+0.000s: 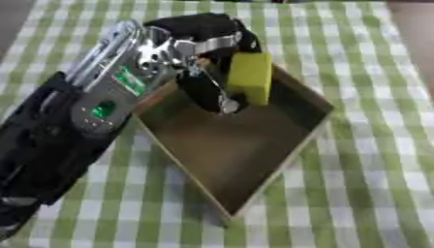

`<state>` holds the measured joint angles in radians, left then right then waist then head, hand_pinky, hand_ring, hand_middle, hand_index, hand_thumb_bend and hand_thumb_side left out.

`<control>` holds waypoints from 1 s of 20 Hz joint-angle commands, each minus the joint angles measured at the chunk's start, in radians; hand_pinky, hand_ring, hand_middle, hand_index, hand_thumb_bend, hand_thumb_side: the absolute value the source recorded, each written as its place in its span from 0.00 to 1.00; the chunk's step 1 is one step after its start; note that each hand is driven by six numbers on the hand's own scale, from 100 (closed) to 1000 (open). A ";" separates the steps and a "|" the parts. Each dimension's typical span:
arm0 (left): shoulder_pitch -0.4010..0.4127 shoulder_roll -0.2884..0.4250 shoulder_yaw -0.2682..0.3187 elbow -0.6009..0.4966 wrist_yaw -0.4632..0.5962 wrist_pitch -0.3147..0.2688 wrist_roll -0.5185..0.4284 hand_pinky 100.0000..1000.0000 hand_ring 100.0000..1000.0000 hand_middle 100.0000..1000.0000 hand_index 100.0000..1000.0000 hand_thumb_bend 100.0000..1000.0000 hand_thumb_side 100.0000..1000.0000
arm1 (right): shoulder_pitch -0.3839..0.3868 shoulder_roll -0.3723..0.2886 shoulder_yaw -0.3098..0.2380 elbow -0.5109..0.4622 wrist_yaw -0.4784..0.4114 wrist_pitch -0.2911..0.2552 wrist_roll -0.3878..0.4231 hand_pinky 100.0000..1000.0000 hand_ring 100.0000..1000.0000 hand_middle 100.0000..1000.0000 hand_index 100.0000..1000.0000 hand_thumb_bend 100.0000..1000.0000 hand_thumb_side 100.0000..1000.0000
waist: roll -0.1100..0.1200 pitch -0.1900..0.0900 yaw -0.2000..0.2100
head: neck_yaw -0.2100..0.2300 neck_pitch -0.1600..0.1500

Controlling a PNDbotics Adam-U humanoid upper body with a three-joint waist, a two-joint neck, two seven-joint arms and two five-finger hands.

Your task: Pick up objects on the table and place them in the box.

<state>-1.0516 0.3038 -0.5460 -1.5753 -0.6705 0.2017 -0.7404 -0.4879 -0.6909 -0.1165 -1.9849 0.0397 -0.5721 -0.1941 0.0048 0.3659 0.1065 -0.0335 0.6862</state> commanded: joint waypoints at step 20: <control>0.037 -0.075 -0.043 0.127 -0.184 -0.197 -0.036 0.82 0.82 0.80 0.89 0.59 0.26 | -0.008 -0.026 -0.014 -0.015 -0.010 0.000 -0.007 0.88 0.61 0.58 0.82 0.00 0.40 | -0.005 -0.026 -0.002 | -0.005 -0.004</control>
<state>-1.0021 0.2174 -0.6009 -1.4263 -0.8357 0.0161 -0.7764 -0.4872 -0.6909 -0.1171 -1.9849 0.0354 -0.5720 -0.1961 0.0033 0.3660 0.1045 -0.0370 0.6857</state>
